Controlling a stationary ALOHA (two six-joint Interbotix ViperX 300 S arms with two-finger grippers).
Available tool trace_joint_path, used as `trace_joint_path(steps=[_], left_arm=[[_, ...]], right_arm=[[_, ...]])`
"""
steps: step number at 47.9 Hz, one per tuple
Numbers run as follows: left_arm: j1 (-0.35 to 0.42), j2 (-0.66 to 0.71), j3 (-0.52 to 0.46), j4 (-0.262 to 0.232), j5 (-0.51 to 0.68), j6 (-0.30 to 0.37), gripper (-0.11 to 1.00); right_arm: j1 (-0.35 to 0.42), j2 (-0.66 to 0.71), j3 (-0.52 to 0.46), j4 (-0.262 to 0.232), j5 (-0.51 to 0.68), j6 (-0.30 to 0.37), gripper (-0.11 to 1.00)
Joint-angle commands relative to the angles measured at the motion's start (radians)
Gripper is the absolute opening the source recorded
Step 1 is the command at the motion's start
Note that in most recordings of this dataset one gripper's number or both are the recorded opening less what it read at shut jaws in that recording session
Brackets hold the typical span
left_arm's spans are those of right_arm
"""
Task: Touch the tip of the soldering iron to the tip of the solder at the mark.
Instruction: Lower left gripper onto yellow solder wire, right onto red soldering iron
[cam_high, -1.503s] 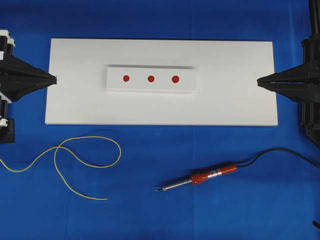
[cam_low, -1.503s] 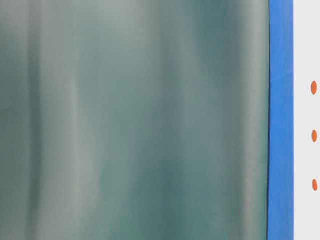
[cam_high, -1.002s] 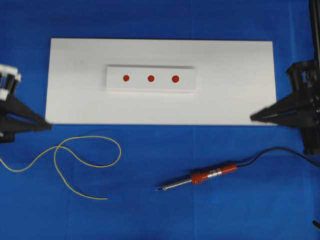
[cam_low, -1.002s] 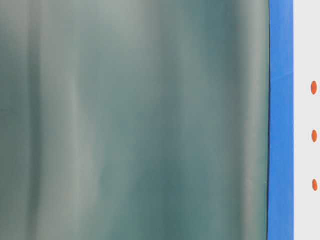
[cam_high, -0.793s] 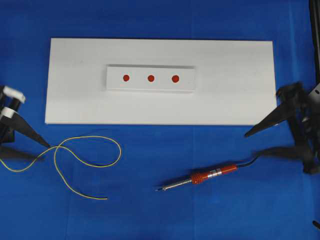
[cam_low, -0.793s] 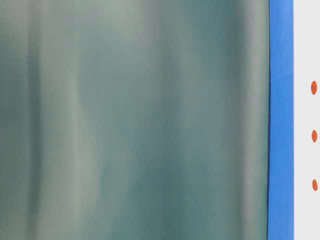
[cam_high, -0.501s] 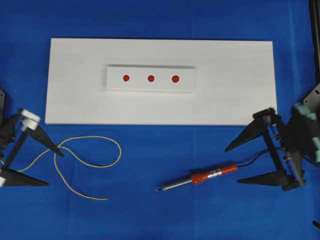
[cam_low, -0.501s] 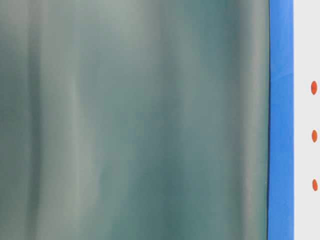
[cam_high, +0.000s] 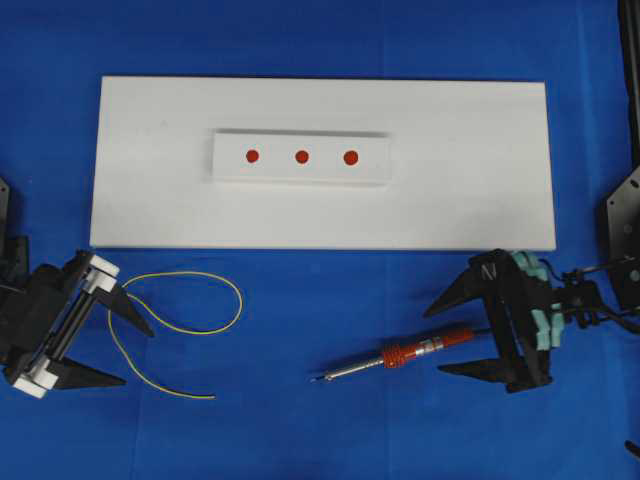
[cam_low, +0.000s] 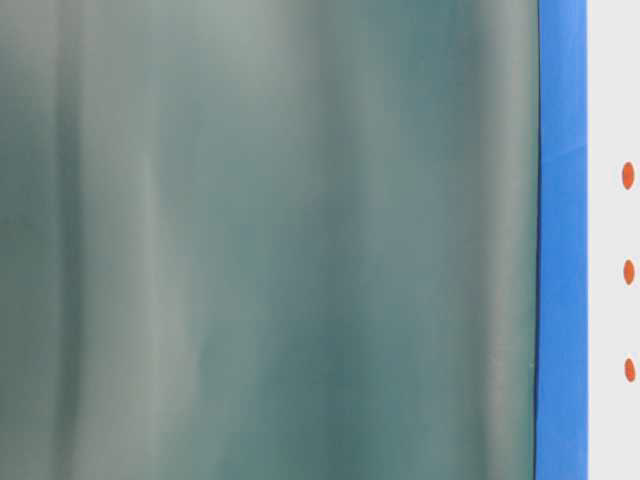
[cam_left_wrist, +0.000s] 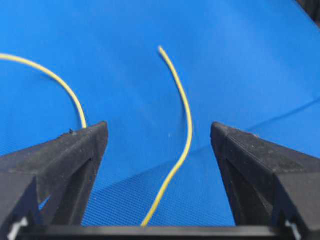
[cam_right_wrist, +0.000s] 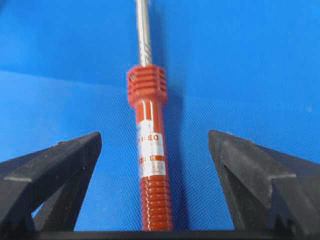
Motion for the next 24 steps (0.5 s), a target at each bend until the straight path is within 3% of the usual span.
trace_joint_path(steps=[1, 14, 24], left_arm=[[-0.003, 0.048, -0.020, 0.000, -0.041, 0.000, 0.78], [-0.006, 0.173, -0.067, -0.002, -0.054, 0.000, 0.69], [-0.037, 0.206, -0.092, 0.000, -0.055, 0.003, 0.67]], right_arm=[[0.018, 0.051, -0.028, 0.012, -0.044, -0.002, 0.90], [0.020, 0.146, -0.064, 0.025, -0.091, -0.002, 0.83], [0.020, 0.146, -0.063, 0.023, -0.091, -0.011, 0.71]])
